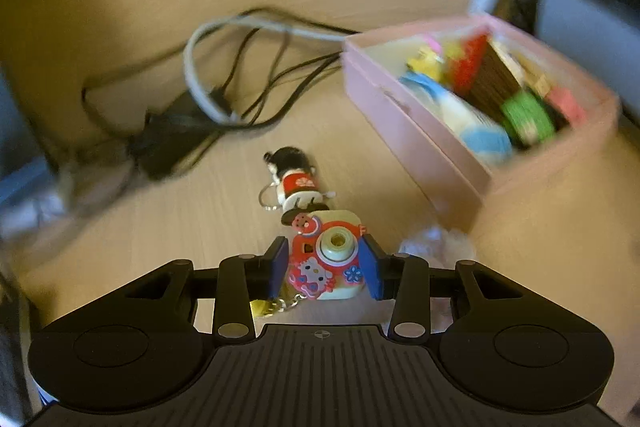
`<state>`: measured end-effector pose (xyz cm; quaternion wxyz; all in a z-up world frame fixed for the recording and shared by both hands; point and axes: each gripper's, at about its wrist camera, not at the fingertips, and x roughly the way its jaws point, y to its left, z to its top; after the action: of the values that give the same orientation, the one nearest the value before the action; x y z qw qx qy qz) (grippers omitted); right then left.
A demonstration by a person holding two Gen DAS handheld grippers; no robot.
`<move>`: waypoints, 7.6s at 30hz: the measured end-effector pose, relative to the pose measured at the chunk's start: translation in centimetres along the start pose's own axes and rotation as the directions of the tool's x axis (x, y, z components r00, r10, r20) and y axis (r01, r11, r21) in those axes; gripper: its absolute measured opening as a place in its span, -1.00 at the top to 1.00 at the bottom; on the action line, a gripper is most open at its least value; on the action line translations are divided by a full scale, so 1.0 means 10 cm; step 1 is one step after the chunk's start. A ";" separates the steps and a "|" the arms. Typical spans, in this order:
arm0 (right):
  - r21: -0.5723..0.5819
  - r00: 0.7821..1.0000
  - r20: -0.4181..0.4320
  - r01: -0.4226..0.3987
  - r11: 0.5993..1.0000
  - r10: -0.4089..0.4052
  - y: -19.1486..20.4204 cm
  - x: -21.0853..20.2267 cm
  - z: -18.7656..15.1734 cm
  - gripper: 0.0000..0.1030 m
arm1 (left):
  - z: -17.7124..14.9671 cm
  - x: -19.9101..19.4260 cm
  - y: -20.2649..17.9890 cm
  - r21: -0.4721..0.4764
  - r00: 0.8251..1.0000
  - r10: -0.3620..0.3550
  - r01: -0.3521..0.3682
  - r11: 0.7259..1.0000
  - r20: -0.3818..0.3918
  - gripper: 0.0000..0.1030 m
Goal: Organize objects
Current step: 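Lift and carry the Hello Kitty keychain toward the pink box with the left tool, then grasp the white lace doll with the right tool while the left tool holds the keychain, then drop the keychain into the pink box with the left tool while the right tool carries the doll over, then release the white doll into the box with the right tool while the left tool grasps the black-and-red figure, then grasp the teal crank toy with the right tool while the left tool holds the figure, then drop the figure into the pink box with the left tool while the right tool carries the crank over, then lower the teal crank into the pink box and open the right tool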
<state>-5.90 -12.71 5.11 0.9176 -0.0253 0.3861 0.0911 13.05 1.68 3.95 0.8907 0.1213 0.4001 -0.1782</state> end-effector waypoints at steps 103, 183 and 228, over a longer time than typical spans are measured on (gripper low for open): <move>0.407 0.978 -0.057 0.205 0.890 -0.199 -1.57 1.30 2.13 -0.39 | -0.47 -0.93 0.63 -0.312 0.984 -0.061 0.111 0.944 0.164 0.23; -0.227 0.992 -0.037 -0.128 0.966 0.122 0.88 0.70 0.52 -0.37 | -1.67 -1.37 0.57 -0.384 0.988 0.057 -0.108 0.917 -0.141 0.32; 0.191 0.871 0.468 0.067 0.979 -0.151 -0.77 -0.41 1.25 -0.37 | -0.44 -0.92 -0.09 -0.363 0.974 -0.172 0.216 0.907 0.148 0.35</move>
<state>1.54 -19.44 16.62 0.9871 0.0540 0.1507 0.0096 4.11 4.47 7.97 0.8964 -0.1024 0.3860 -0.1924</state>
